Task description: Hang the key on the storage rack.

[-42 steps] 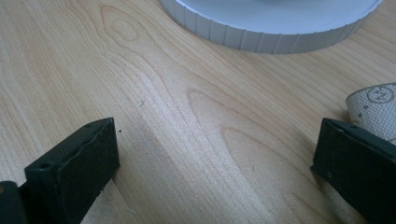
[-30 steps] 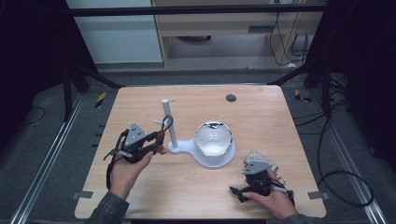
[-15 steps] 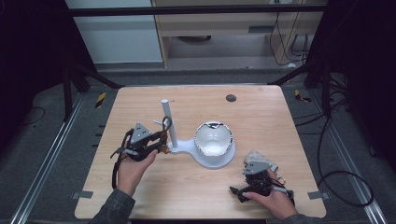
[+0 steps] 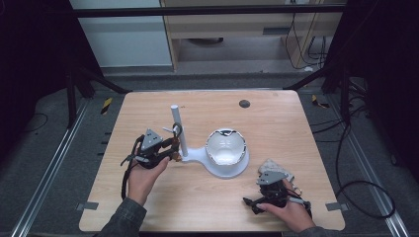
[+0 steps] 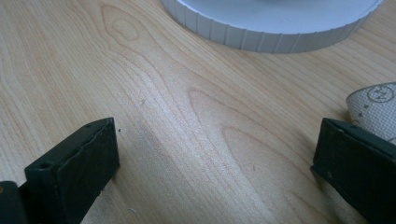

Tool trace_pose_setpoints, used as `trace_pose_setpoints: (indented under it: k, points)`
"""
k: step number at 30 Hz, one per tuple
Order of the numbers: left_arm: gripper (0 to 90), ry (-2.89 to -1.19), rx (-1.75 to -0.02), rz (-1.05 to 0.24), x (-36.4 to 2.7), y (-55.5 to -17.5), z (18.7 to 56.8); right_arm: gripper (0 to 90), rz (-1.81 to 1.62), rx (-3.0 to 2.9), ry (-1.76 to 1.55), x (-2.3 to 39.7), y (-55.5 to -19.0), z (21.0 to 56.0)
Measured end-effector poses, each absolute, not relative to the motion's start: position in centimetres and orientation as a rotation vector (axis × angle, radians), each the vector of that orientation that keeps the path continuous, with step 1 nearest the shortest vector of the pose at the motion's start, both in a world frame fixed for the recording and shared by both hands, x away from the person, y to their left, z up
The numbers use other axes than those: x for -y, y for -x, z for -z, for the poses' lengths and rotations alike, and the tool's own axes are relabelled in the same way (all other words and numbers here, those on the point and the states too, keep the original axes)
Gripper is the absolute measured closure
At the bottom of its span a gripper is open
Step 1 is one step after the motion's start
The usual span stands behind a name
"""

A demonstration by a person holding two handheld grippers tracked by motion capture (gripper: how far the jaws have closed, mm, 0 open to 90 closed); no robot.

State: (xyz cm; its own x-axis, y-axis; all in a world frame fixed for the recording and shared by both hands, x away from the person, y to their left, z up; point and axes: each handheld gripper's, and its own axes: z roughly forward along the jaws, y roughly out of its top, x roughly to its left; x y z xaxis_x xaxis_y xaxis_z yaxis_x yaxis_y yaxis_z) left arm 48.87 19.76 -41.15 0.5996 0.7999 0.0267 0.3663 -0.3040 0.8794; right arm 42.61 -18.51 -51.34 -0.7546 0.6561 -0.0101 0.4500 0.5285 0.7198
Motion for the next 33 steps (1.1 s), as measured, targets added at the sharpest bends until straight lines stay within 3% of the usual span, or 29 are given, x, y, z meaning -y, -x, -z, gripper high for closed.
trace_pose_setpoints:
  k: [8, 17, 23, 33]
  points:
    - [64.4, -1.900, -0.941, -0.586, -19.7, -49.0, 41.2, 0.2, -1.053, -2.491, -0.925, 18.5, -42.6, 51.3]
    - [27.3, -1.936, -0.966, -0.586, -20.1, -48.2, 42.0, 0.2, -1.050, -2.487, -0.934, 18.5, -42.5, 51.3]
    - [11.5, -1.995, -1.002, -0.553, -21.2, -47.9, 43.2, 0.2, -1.047, -2.487, -0.937, 18.5, -42.4, 51.3]
    - [6.6, -2.025, -1.092, -0.516, -24.5, -48.4, 46.1, 6.2, -1.061, -2.487, -0.916, 18.6, -42.1, 50.2]
